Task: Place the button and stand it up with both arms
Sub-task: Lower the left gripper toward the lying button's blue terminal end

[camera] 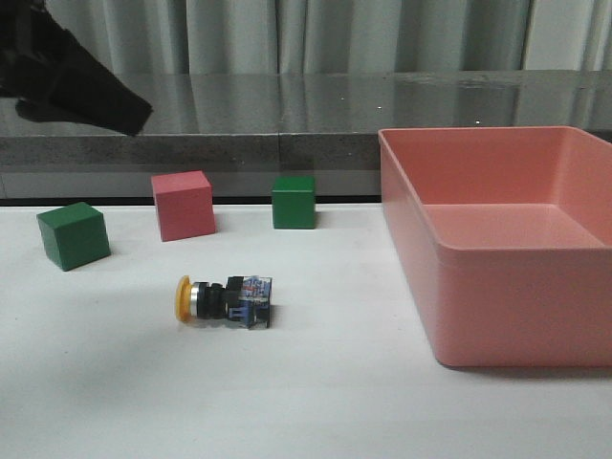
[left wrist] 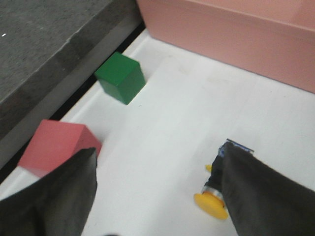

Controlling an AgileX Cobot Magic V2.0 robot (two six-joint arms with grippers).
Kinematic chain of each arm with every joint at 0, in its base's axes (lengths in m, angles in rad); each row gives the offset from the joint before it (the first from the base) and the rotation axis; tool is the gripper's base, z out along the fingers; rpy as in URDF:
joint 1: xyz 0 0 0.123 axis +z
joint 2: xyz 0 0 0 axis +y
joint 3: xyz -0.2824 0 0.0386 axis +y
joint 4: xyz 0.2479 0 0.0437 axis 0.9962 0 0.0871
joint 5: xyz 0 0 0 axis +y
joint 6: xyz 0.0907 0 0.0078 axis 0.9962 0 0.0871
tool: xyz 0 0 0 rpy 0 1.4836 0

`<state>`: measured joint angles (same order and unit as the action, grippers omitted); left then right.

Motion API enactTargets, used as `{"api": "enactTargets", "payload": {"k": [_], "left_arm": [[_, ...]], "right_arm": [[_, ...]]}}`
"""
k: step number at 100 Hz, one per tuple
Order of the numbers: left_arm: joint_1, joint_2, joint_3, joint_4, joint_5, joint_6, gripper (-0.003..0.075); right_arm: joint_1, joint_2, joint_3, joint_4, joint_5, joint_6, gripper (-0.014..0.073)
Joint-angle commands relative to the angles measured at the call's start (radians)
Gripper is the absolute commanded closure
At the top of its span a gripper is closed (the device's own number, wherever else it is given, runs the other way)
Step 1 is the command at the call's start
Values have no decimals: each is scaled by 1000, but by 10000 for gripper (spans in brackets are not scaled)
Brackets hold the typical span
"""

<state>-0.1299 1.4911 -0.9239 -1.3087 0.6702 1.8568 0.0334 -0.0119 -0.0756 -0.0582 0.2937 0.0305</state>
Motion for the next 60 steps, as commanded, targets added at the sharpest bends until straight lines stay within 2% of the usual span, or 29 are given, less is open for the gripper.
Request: {"api": "enactTargets", "payload": {"k": [1, 11, 38, 60], "left_arm": [[-5, 31, -32, -178, 88, 163, 203], [-5, 113, -32, -221, 151, 260, 202], [14, 282, -32, -210, 274, 314, 202], [40, 350, -32, -208, 306, 436, 202]], "right_arm": [[0, -19, -26, -4, -80, 0, 650], [0, -19, -26, -4, -80, 0, 650], [0, -19, -26, -4, -80, 0, 650], [0, -19, -26, -4, -80, 0, 650]]}}
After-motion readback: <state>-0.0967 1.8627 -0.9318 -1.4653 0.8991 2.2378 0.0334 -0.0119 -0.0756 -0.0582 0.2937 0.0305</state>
